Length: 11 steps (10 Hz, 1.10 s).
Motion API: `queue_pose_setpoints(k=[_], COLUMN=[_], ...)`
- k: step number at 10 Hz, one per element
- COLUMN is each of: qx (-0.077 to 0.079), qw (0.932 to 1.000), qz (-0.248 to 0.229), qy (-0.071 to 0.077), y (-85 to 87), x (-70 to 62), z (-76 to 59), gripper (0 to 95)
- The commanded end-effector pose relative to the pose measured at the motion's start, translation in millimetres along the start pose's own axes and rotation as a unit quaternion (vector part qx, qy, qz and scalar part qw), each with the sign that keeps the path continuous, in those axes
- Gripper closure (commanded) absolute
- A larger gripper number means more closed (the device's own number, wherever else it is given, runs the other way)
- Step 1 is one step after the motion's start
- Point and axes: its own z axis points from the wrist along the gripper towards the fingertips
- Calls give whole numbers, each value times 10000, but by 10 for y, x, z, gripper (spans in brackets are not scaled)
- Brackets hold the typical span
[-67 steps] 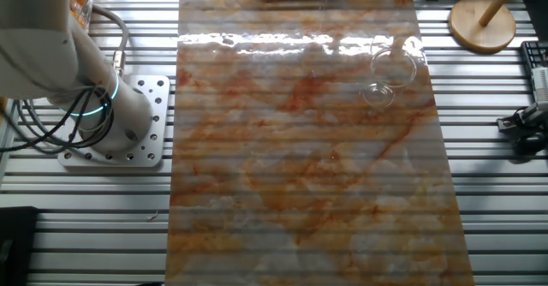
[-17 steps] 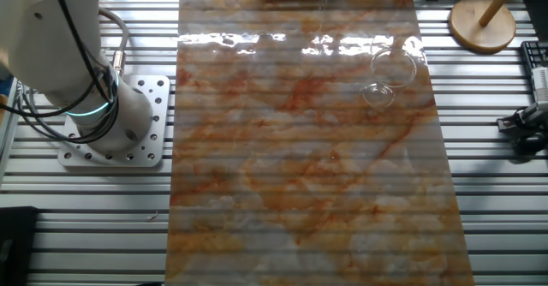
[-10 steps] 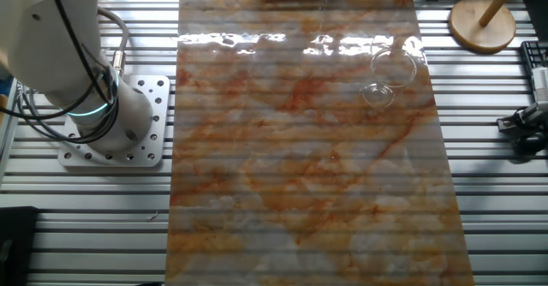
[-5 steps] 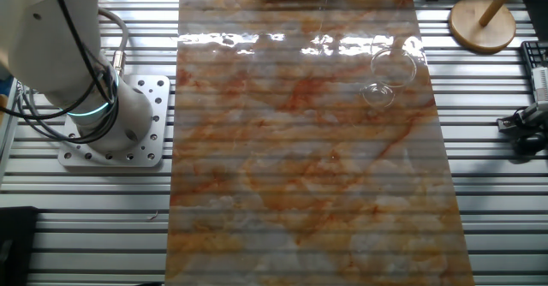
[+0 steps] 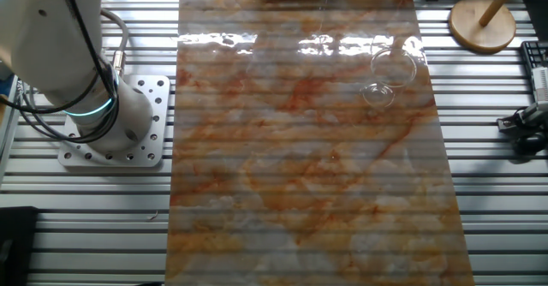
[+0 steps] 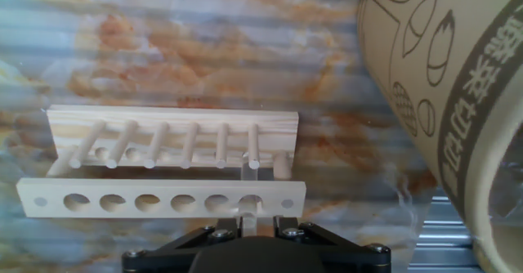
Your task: Pour out the test tube
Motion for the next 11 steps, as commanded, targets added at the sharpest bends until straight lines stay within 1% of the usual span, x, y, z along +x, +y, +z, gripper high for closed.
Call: queue_pose_setpoints(k=[1, 4, 5, 6, 8, 11], qx=[10, 9, 6, -1, -12, -14], qw=[10000, 9999, 9999, 9998, 9995, 9994], qz=[-27, -29, -31, -60, -131, -106], qy=[55, 139, 159, 180, 288, 340], y=[5, 10, 11, 12, 12, 14], x=[9, -9, -12, -13, -10, 3], z=[19, 50, 57, 59, 60, 75], gripper=[760, 760, 570, 570, 570, 570])
